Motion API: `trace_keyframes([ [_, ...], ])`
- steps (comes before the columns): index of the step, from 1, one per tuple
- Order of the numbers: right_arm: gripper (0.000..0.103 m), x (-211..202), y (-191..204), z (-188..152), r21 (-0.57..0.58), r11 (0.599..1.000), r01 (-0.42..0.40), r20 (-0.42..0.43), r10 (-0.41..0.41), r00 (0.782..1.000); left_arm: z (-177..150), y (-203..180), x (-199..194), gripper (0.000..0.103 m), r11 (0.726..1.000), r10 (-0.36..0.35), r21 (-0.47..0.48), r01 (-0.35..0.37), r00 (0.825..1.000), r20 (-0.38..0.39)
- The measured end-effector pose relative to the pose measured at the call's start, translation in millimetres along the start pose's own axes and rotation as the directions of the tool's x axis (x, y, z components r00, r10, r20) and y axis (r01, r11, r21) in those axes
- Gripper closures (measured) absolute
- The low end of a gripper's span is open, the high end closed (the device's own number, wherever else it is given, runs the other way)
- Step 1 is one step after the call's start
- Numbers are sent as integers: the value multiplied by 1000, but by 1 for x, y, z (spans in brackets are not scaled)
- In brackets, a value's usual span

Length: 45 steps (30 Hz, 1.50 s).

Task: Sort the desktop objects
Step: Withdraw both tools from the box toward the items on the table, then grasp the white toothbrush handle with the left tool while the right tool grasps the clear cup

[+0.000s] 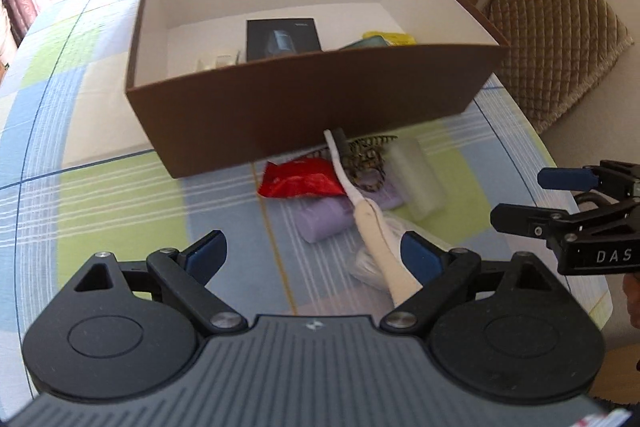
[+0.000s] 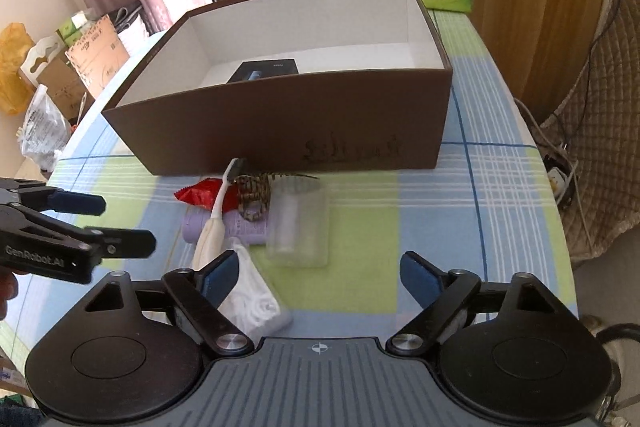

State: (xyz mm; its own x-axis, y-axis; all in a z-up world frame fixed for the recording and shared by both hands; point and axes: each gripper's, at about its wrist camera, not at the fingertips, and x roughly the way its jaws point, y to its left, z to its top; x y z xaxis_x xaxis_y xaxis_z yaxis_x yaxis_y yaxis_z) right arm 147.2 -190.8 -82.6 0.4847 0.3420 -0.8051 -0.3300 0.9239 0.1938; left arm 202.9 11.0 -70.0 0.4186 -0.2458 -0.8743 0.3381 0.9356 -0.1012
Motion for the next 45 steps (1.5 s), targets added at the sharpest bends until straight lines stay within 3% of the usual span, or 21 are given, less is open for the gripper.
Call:
trace_keyframes([
  [14,19,0,-7,-8,23,1000,13,-17,-12,1000,-4,-15,8,13,1000,-18,16,18,1000,-12],
  [24,19,6,-25,-17,83,996,35,-50,-31,998,0,-19,35,15,1000,-24,-21,23,999,-44],
  [31,19,7,-35,-20,115,992,53,-62,-46,997,9,-22,59,37,998,-54,-28,52,996,-77],
  [39,19,11,-44,-22,144,987,71,-80,-60,995,14,-18,71,42,998,-38,-43,35,996,-77],
  [42,19,13,-43,-21,141,987,70,-83,-59,995,16,-15,70,52,998,-38,-45,35,997,-62],
  [45,19,13,-41,-20,137,988,67,-79,-56,995,16,-10,68,75,997,-54,-57,50,997,-56],
])
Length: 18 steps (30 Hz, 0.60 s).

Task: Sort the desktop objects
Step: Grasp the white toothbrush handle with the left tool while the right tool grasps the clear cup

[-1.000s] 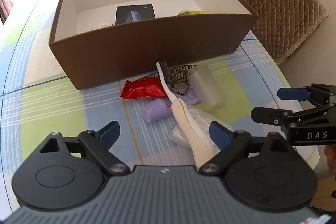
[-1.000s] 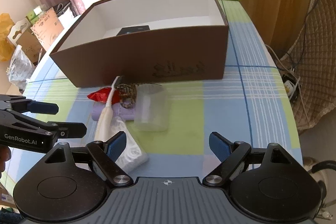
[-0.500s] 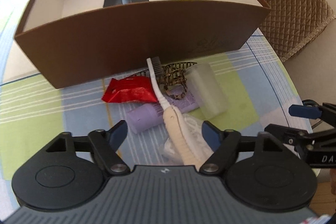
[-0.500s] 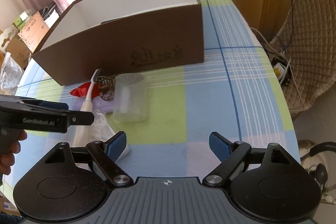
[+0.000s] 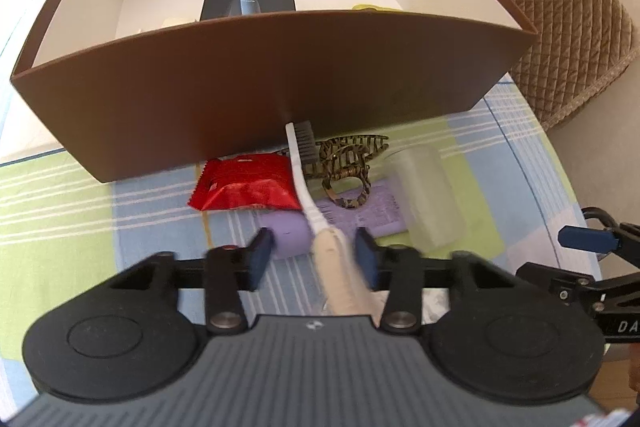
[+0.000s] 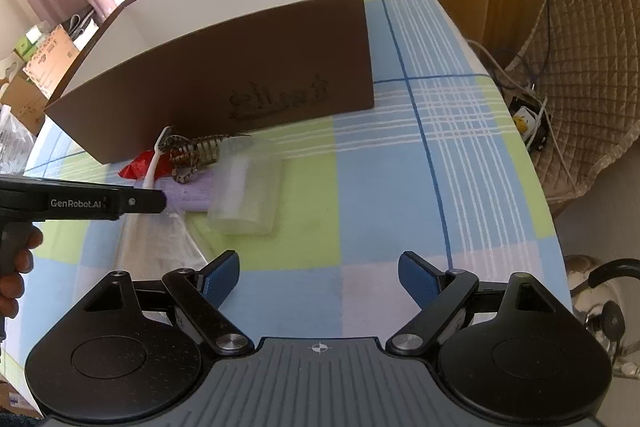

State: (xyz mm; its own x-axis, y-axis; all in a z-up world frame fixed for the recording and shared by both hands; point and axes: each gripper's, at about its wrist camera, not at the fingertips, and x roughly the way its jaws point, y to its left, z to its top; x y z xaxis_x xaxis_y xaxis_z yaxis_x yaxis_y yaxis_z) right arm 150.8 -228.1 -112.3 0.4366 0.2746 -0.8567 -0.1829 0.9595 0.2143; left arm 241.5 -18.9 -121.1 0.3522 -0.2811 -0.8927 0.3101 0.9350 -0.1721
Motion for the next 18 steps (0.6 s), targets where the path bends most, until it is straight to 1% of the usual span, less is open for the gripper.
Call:
trace_keyframes([
  [1,19,0,0,0,-1,1000,0,1,0,1000,-1,3,1,85,1000,6,-1,-6,1000,-11],
  [2,19,0,0,0,0,1000,0,0,0,1000,-3,6,1,86,1000,7,-7,-8,1000,-20],
  [6,19,0,0,0,0,1000,0,0,0,1000,-16,22,-3,87,999,19,-45,-20,1000,-25],
  [9,19,2,1,0,-5,1000,-4,-1,4,1000,-27,35,-10,87,997,41,-60,-42,999,-24],
  [11,19,3,2,0,-10,1000,-5,-3,5,1000,-33,44,-12,87,995,69,-72,-70,997,-26],
  [14,19,6,4,0,-17,1000,-11,-7,11,1000,-42,58,-13,86,990,95,-98,-98,995,-40],
  [16,19,7,6,0,-24,1000,-15,-7,15,1000,-44,62,-14,86,989,100,-107,-103,995,-29],
  [18,19,7,8,0,-28,999,-18,-8,18,1000,-44,61,-14,78,989,115,-91,-117,993,-27],
])
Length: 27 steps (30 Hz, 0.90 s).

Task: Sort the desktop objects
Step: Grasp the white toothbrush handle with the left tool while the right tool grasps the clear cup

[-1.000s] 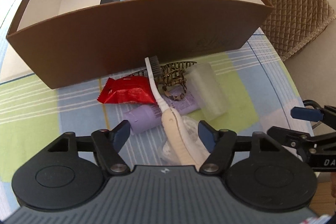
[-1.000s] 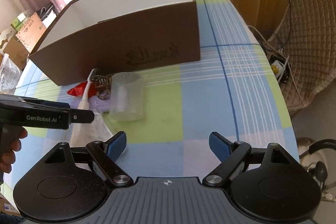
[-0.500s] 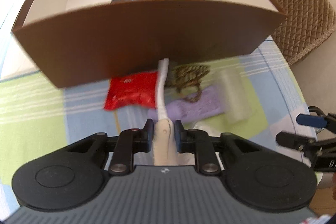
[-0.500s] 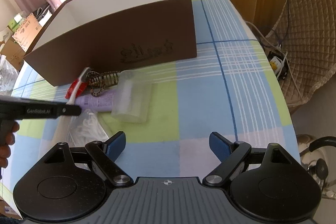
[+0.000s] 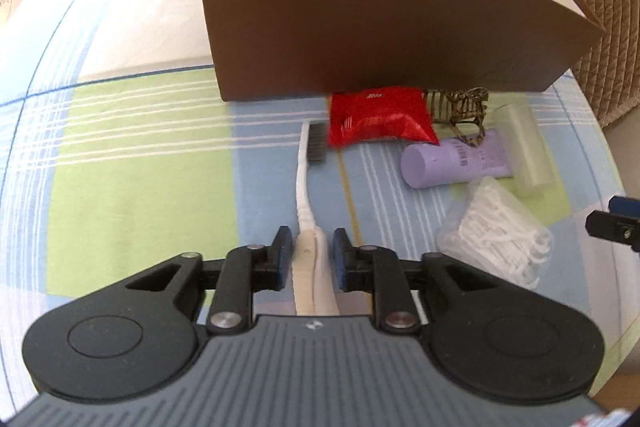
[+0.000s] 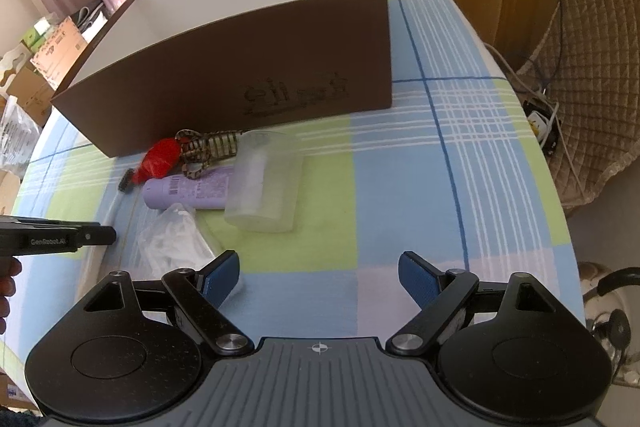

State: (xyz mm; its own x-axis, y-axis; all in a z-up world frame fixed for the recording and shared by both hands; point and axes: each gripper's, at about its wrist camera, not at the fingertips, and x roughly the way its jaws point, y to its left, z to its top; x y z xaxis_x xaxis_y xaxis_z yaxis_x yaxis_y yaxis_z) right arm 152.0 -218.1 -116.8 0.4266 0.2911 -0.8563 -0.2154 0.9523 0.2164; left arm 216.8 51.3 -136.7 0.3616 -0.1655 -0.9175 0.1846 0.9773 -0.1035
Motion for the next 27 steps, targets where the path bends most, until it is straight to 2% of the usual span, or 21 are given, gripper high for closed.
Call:
trace_keyframes([
  [1,19,0,1,0,-2,1000,-1,0,1,1000,0,-2,0,66,1000,4,7,-4,1000,1],
  [4,19,0,3,1,-5,1000,-4,4,4,1000,-4,-9,0,63,998,34,56,-35,999,13],
  [6,19,0,4,2,-3,1000,-6,13,6,1000,-7,-14,1,65,994,57,97,-59,998,26],
  [7,19,0,5,3,-3,1000,-9,20,9,1000,-9,-15,0,73,992,65,109,-68,997,35],
  [8,19,0,6,4,-3,1000,-11,28,11,1000,-10,-14,-1,85,992,60,110,-65,997,42],
  [9,19,1,7,6,-3,1000,-14,37,15,999,-10,-11,-3,87,993,58,101,-62,997,42],
  [14,19,12,15,15,-13,999,-49,52,49,997,-14,12,-8,87,995,92,40,-94,995,46],
  [20,19,37,30,32,-63,997,-36,61,40,997,-22,43,-16,87,993,119,-33,-117,992,42],
  [22,23,46,32,37,-64,998,-24,61,28,998,-24,50,-18,87,992,121,-52,-119,992,41],
  [24,33,56,32,41,-53,998,-26,43,28,999,-24,55,-18,87,990,122,-70,-119,992,39],
  [27,40,63,31,44,-42,999,-31,31,33,999,-30,53,-22,87,988,126,-93,-122,991,38],
])
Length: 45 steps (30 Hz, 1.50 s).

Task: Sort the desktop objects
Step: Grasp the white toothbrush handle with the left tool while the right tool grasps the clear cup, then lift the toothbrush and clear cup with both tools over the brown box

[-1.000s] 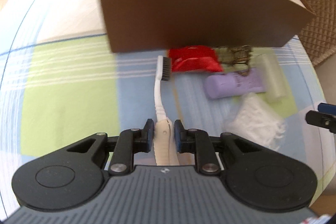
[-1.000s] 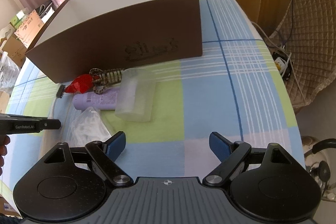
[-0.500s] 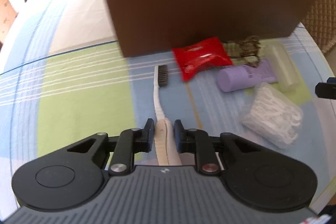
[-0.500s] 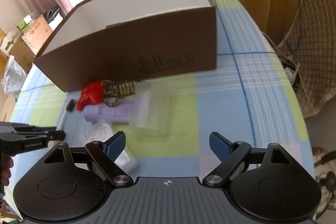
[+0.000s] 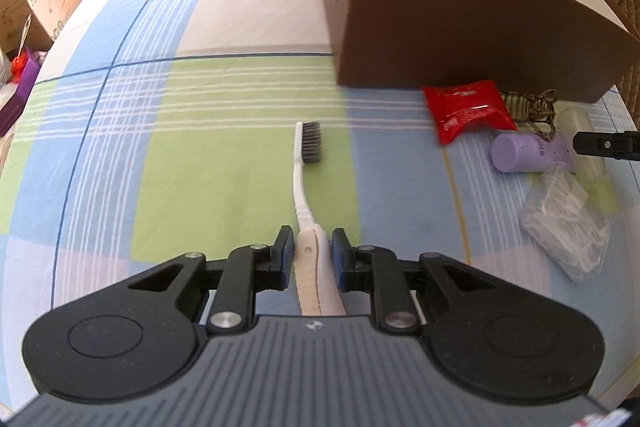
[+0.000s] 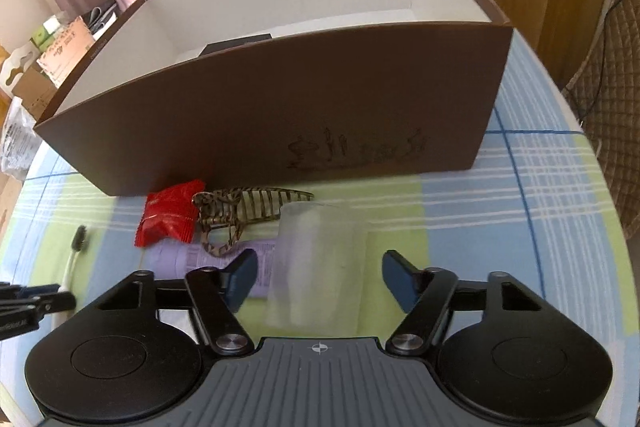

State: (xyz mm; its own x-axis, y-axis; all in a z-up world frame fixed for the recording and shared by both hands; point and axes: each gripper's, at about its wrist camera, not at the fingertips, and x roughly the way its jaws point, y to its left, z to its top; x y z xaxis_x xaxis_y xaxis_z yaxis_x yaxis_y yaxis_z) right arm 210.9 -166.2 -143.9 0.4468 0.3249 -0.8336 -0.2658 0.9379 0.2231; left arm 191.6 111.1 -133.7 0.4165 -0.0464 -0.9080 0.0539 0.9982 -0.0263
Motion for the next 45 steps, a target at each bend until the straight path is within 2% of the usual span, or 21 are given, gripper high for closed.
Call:
trace_keyframes([
  [1,42,2,0,1,-5,1000,2,-1,-2,1000,-1,0,-2,87,1000,2,-6,-2,1000,0],
  [3,51,5,2,2,-20,1000,10,-10,-10,1000,-2,3,-3,87,1000,1,-16,-1,1000,-1],
  [6,53,8,2,1,-33,999,16,-22,-17,1000,-1,3,-1,87,1000,-3,-24,2,1000,-2],
  [18,54,8,3,-5,-57,998,31,-14,-32,999,-1,-2,1,87,1000,6,14,-6,1000,14],
  [31,54,-22,-14,-35,-2,1000,15,-20,-15,1000,-15,-1,-10,87,998,-62,-14,62,998,-5],
  [39,54,-50,-26,-50,40,999,28,7,-28,1000,-17,-9,-29,87,996,-89,14,88,995,36],
  [45,54,-59,-23,-52,45,999,25,22,-26,999,-8,-15,-49,87,995,-103,18,102,989,102],
])
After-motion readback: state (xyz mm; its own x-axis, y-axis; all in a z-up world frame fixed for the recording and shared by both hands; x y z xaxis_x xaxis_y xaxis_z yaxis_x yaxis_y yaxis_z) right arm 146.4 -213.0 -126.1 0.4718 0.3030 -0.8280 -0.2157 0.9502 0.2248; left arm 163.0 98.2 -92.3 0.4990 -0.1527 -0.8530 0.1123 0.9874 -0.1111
